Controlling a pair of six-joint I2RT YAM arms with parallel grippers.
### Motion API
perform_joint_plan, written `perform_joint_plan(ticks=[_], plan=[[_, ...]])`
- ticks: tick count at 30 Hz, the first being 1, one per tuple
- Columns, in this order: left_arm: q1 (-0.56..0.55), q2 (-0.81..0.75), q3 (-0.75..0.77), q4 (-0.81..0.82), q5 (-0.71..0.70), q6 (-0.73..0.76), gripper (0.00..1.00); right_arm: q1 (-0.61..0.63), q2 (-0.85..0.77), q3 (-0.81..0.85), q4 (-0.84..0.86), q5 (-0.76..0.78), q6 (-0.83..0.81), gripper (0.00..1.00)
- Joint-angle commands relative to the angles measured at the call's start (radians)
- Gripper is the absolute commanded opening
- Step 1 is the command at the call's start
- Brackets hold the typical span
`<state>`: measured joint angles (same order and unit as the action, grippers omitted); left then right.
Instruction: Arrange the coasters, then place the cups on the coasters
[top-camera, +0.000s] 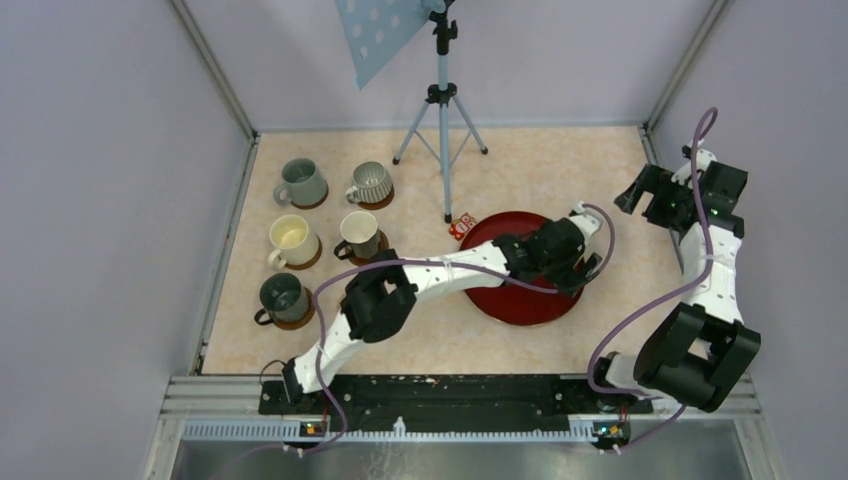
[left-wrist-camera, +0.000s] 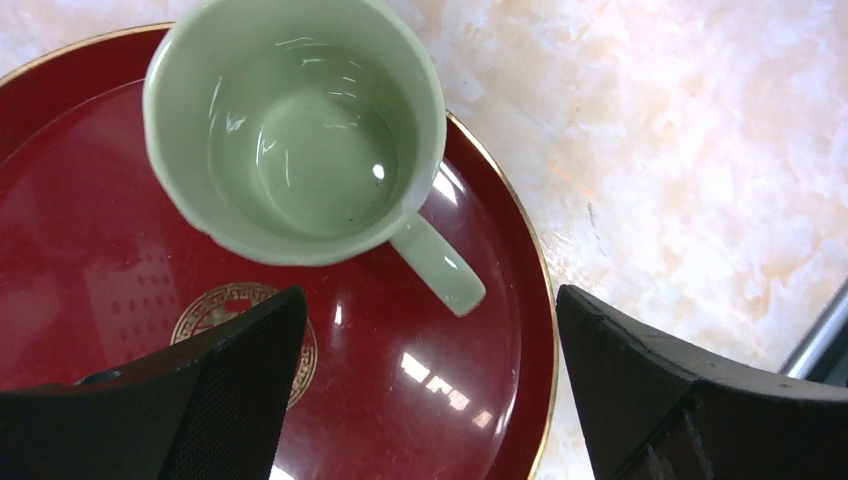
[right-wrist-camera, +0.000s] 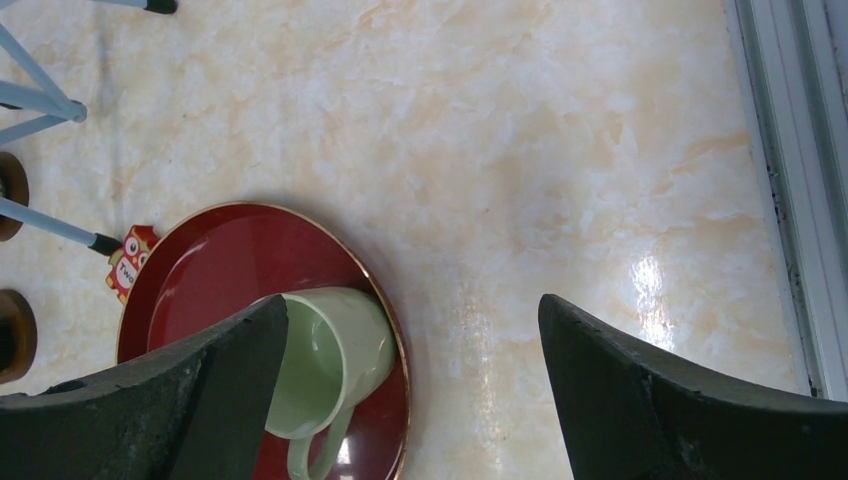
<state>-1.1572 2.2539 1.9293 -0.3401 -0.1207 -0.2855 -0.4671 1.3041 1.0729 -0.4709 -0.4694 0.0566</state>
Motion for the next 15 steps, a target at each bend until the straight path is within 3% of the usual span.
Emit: perform_joint_plan(ticks=[1,5,15], plan=[[0.001,0.049,0.084,0.056,-0.056,-0.03,0.98,-0.001,-0.005,0.015,0.033,-0.018,0.006,0.94],[0.005,0.06,0.077,0.047,-0.13,-0.034,0.93,-0.001,-0.011,0.013,0.032,-0.02,0.004,0.94],[0.048,0.006,-0.016,0.079,-0.13,-0.016,0.53,-0.001,-0.014,0.01,0.028,-0.034,-0.01,0.94]])
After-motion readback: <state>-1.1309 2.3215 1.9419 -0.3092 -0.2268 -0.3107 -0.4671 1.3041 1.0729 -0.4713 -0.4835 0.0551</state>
